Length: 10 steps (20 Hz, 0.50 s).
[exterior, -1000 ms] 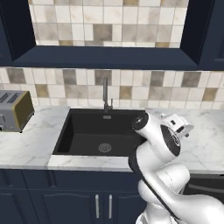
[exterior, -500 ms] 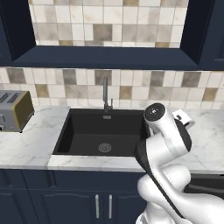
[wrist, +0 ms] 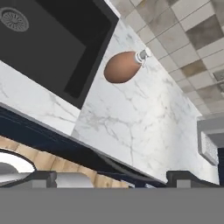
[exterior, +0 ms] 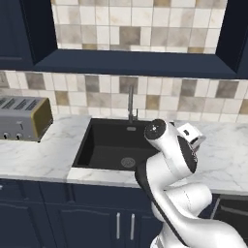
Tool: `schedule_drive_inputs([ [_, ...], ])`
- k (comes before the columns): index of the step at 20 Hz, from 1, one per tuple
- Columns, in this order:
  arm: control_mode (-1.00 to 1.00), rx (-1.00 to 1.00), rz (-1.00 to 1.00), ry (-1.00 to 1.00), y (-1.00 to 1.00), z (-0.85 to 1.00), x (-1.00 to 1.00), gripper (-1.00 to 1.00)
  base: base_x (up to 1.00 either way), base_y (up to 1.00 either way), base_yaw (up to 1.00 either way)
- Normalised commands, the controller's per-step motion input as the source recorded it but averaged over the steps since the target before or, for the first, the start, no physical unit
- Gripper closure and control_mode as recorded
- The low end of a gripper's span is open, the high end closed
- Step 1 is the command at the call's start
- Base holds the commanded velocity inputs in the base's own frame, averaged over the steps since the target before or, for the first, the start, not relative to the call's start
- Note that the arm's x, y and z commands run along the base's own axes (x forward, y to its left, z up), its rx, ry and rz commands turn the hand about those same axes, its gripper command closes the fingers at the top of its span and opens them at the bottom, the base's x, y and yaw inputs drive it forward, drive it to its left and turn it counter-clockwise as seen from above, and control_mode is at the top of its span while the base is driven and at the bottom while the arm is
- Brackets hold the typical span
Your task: Restock the sink supplies by placing the sponge and soap dispenser on the counter and next to the sink. Make sure the soap dispenser is upright.
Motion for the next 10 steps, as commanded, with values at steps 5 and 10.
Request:
schedule_drive_inputs([
  [5, 1.00, 0.00, 0.00, 0.00, 0.00, 0.00, 0.00, -1.00, -0.76, -0.39, -0.21],
  [10, 1.00, 0.00, 0.00, 0.00, 0.00, 0.00, 0.00, -1.00, -0.63, -0.34, -0.67],
])
